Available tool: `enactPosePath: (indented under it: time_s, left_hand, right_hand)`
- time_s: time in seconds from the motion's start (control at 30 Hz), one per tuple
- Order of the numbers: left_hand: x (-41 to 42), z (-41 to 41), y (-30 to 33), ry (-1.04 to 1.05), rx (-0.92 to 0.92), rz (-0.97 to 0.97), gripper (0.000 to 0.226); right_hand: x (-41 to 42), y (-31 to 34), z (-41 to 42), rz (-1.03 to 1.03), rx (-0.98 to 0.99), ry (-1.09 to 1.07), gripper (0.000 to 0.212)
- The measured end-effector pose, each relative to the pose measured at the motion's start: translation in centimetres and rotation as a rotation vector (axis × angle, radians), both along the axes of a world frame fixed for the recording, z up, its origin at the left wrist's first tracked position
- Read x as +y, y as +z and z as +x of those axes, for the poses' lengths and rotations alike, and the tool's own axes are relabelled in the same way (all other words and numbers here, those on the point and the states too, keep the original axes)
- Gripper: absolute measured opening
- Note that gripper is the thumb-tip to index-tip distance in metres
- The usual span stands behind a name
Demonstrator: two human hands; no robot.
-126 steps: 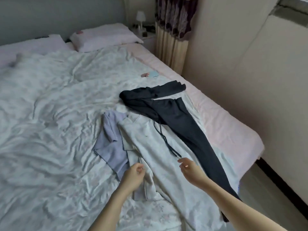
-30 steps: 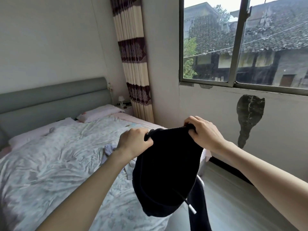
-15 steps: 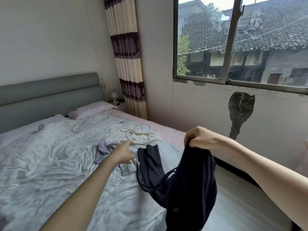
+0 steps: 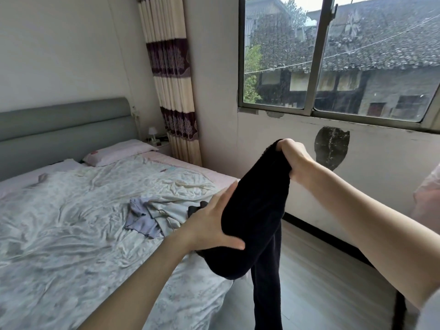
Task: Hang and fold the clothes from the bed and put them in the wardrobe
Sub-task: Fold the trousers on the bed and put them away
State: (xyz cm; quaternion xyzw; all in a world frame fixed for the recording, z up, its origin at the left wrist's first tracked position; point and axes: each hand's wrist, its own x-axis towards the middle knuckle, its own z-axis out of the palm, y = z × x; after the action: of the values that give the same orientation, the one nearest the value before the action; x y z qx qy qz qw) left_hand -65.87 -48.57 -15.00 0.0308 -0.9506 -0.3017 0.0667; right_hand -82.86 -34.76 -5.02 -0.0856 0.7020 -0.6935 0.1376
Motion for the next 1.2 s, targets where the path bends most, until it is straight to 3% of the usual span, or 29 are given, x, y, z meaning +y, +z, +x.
enactPosePath:
  time_s: [0.07, 0.17, 0.27, 0.33, 0.43, 0.67, 0.8, 0.9, 1.03, 1.2]
  left_hand:
    - [0.0, -0.1, -1.3, 0.016, 0.020, -0.142, 0.109]
    - [0.2, -0.9, -1.2, 0.087, 0.134, -0.185, 0.084]
    - [-1.0, -2.1, 1.7, 0.112, 0.056, -0.044, 0.058]
    - [-1.6, -2.8, 3.8, 0.096, 0.013, 0.037, 0.047]
    - [-1.0, -4.5, 5.9, 0.092, 0.078, 0.085, 0.040]
    - [2.8, -10.4, 8.2, 0.317, 0.263, 0.363, 0.035]
    - [5.5, -12.8, 9.7, 0.339, 0.312, 0.521, 0.037]
    - [6.5, -13.6, 10.6, 0.316, 0.318, 0.540, 0.045]
    - [6.0, -12.5, 12.8, 0.021, 0.198, 0.215, 0.078]
    - [6.3, -11.8, 13.3, -0.200, -0.109, -0.150, 0.100]
  right_hand:
    - [0.7, -0.2, -0.4, -0.022, -0.022, -0.028, 0.015]
    - [2.1, -1.4, -1.8, 0.054, 0.043, -0.035, 0.012]
    - [5.2, -2.6, -3.7, 0.287, 0.226, 0.031, 0.032]
    - [7.6, -3.6, -4.0, 0.425, 0.353, 0.193, 0.046]
    - [9.7, -5.6, -4.0, 0.573, 0.528, 0.326, 0.052]
    - [12.2, -5.1, -3.2, 0.329, 0.541, 0.478, 0.031]
    - [12.9, -5.1, -2.2, 0.591, 0.570, 0.558, 0.041]
    - [12.9, -5.8, -3.1, 0.654, 0.765, 0.318, 0.018]
    - [15.3, -4.0, -6.5, 0.428, 0.692, -0.225, 0.012]
    - [17.5, -1.6, -8.0, 0.287, 0.592, -0.362, 0.020]
